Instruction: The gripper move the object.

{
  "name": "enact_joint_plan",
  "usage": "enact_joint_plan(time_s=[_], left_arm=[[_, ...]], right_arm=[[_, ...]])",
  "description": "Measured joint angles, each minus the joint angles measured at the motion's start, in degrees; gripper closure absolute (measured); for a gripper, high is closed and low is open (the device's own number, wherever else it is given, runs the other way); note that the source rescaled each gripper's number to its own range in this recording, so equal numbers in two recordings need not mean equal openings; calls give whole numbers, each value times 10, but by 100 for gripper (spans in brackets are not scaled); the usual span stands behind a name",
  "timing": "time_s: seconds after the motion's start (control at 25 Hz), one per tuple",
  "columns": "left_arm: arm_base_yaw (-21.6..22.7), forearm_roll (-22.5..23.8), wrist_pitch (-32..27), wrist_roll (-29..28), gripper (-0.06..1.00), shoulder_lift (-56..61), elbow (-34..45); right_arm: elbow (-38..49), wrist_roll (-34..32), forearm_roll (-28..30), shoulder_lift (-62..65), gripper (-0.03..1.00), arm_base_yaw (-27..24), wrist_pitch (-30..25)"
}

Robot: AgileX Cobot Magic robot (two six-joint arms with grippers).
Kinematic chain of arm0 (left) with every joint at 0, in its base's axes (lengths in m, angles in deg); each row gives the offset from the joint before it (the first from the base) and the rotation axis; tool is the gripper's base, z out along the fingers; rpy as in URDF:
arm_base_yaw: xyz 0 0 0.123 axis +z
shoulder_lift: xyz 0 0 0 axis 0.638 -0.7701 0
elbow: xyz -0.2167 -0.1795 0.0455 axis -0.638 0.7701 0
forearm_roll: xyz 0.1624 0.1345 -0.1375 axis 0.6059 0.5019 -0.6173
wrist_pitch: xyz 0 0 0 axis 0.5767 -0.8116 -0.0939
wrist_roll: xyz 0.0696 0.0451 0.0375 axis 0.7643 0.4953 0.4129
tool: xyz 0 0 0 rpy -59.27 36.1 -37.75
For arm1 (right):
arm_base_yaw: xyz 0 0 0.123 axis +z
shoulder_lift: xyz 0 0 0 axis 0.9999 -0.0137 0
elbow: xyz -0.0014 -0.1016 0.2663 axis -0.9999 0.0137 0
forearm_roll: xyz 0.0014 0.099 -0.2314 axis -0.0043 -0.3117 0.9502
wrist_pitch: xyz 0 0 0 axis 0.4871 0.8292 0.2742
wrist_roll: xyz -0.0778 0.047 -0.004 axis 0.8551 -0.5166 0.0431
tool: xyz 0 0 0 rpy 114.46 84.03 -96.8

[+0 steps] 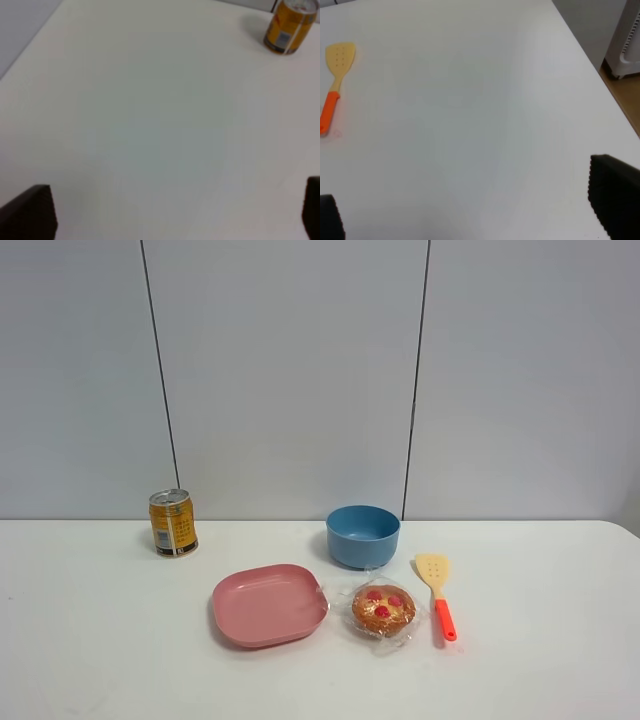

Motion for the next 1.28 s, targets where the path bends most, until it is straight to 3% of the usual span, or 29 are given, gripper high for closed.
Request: enact_joint_plan(time_s=[0.84, 1.28], left_arm=[[0, -1, 13, 37, -5, 35, 5], [0, -27, 14, 79, -5, 38, 5]], right_arm=[[0, 0, 0, 0, -3, 0, 0], [0, 0, 0, 0, -3, 0, 0]])
